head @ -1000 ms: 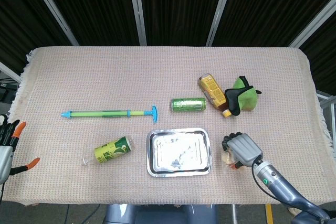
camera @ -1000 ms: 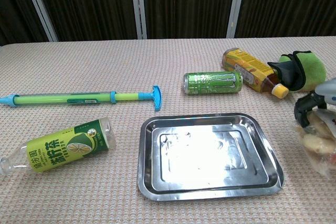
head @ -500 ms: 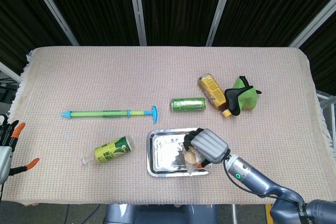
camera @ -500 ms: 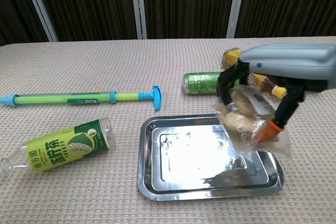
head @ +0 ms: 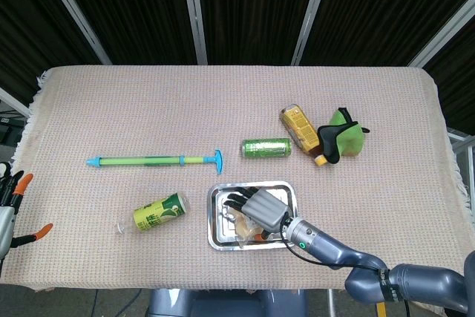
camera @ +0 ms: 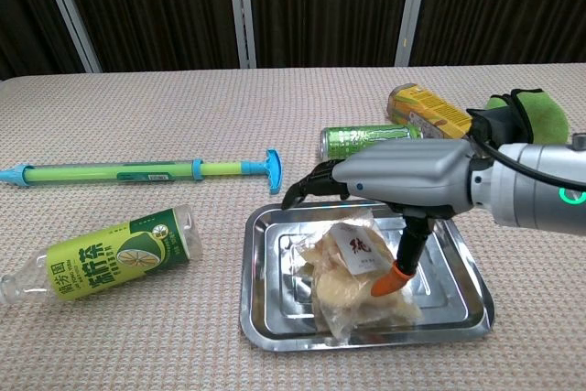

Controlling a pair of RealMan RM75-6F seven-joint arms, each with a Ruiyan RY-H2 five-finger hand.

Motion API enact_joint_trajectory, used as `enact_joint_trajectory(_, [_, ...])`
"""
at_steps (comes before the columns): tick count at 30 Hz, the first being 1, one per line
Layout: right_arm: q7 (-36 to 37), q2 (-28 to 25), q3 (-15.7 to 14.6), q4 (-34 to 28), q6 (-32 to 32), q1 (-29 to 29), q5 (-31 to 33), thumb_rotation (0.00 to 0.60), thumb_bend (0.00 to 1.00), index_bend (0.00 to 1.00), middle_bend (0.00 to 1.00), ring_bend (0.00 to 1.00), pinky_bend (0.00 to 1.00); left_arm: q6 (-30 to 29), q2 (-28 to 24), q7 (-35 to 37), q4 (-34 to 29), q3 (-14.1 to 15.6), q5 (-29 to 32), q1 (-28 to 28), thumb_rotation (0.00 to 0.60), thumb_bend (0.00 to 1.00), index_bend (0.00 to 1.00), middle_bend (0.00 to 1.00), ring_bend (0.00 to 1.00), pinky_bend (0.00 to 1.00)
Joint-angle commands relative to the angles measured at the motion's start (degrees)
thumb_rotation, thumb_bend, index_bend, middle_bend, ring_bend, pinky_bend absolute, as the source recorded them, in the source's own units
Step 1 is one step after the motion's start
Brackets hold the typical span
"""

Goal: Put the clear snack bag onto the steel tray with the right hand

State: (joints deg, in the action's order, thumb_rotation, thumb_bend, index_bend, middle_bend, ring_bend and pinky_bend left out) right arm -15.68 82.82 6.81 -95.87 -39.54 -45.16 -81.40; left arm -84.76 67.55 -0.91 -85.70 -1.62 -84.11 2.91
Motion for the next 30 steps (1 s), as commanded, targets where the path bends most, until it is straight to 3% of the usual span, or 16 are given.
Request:
enact_joint_trajectory(1, [-3.36, -0.79, -0.46, -0.81, -0.17, -0.14, 2.62, 0.6, 0.09, 0.0, 0.0, 0.0, 0.0, -0.01, 0.09, 0.17, 0.25, -0.06, 0.02, 0.02, 0.485, 0.07, 0.06, 0.0, 0.0, 0.0])
enact_joint_trajectory(8, [-7.22, -8.16, -1.27, -7.27, -7.5, 3.78, 4.15, 0.6, 0.09, 0.0, 0.0, 0.0, 0.0, -0.42, 0.06, 0.36, 0.26, -0.2, -0.5, 0.15, 0.487, 0.07, 0.06, 0.0, 0.0, 0.0])
enact_joint_trajectory(16, [-4.16, -16.11, -3.85, -9.68, -24.46, 15.23, 2.97, 0.6, 0.09, 0.03, 0.0, 0.0, 0.03, -0.83, 0.23, 0.11, -0.39, -0.3, -1.09, 0.34, 0.486, 0.07, 0.07, 0.0, 0.0, 0.0])
enact_joint_trajectory(23, [-2.92, -15.37, -6.62, -4.08, -39.54, 25.48, 0.0, 0.6, 0.09, 0.04, 0.0, 0.0, 0.03, -2.35, 0.37, -0.11, -0.83, -0.39, -2.02, 0.05, 0.485, 0.07, 0.07, 0.0, 0.0, 0.0])
enact_joint_trajectory(30, [-0.37, -12.23, -9.61, 0.23, -47.03, 32.69, -1.74, 0.6, 0.09, 0.01, 0.0, 0.0, 0.02, -3.57, 0.87, 0.27, -0.67, -0.35, -2.58, -0.38, 0.487, 0.07, 0.07, 0.0, 0.0, 0.0])
